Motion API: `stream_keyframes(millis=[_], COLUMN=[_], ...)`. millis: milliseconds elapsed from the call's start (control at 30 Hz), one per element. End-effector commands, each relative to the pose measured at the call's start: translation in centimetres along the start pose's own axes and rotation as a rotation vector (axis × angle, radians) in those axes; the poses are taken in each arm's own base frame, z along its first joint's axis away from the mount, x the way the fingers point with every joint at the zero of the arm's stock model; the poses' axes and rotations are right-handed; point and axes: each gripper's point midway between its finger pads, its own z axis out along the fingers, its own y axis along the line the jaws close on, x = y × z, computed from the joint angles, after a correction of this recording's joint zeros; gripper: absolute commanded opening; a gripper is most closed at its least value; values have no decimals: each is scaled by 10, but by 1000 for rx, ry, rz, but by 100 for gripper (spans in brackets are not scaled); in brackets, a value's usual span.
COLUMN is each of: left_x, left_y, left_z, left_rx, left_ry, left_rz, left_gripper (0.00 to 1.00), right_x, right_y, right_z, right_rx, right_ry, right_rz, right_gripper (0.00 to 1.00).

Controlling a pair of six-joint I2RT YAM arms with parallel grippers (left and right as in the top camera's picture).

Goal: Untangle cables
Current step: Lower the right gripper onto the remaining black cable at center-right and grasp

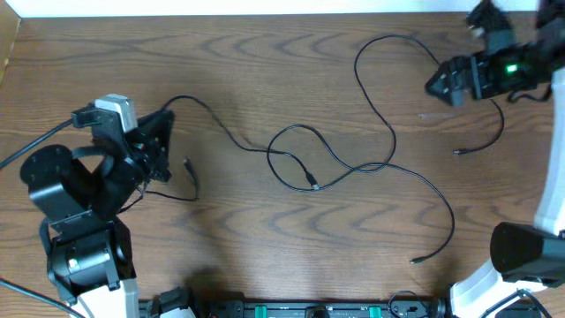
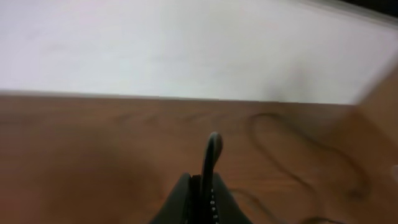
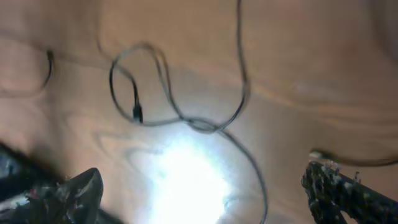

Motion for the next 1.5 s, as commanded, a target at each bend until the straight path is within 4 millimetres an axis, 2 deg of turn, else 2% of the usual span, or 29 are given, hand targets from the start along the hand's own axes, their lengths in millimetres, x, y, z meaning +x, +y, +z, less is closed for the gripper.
stream_keyframes(millis=[0, 100, 200, 233, 267, 300, 400, 533, 667, 833, 967, 1067, 1167, 1200, 1233, 1367, 1467], left_x=[1, 5, 14, 19, 31, 35, 50, 71, 90, 105, 109, 109, 110, 111, 111, 112, 113], left_y=[38, 42, 46, 48, 51, 52, 56, 65, 75, 83, 82, 81, 81, 81, 81, 77, 69], left_z=[0, 5, 10, 11, 14, 15, 19, 23, 29, 38, 40, 40, 40, 39, 39, 41, 44], left_rx=[-201, -203, -207, -209, -214, -215, -221, -248, -274, -277, -269, -266, -266, -266, -266, -256, -231], left_ry=[7, 21, 55, 75, 119, 135, 195, 276, 348, 401, 419, 418, 422, 425, 427, 434, 445], left_rz=[-25, -65, -112, -125, -153, -163, -201, -248, -288, -320, -330, -331, -333, -335, -336, -329, -302], left_gripper=[7, 7, 8, 8, 8, 7, 7, 8, 7, 8, 7, 7, 9, 15, 17, 17, 15], right_x=[19, 32, 47, 52, 62, 65, 69, 70, 77, 83, 90, 94, 97, 98, 99, 107, 112], right_y=[5, 8, 0, -4, -8, -7, 2, 26, 45, 65, 62, 52, 37, 33, 27, 2, -3], right_z=[26, 54, 83, 93, 107, 112, 130, 155, 178, 209, 225, 232, 234, 234, 233, 228, 229], right_rx=[-22, -46, 5, 41, 98, 104, 106, 75, 105, 144, 224, 297, 371, 390, 415, 538, 579], right_ry=[99, 166, 228, 249, 273, 281, 282, 288, 296, 264, 198, 126, 49, 31, 9, -85, -109], right_rz=[-24, 18, 132, 190, 353, 406, 598, 864, 1053, 1275, 1406, 1463, 1498, 1504, 1511, 1480, 1459], right_gripper=[99, 99, 99, 99, 99, 99, 99, 99, 99, 99, 99, 99, 99, 99, 99, 99, 99])
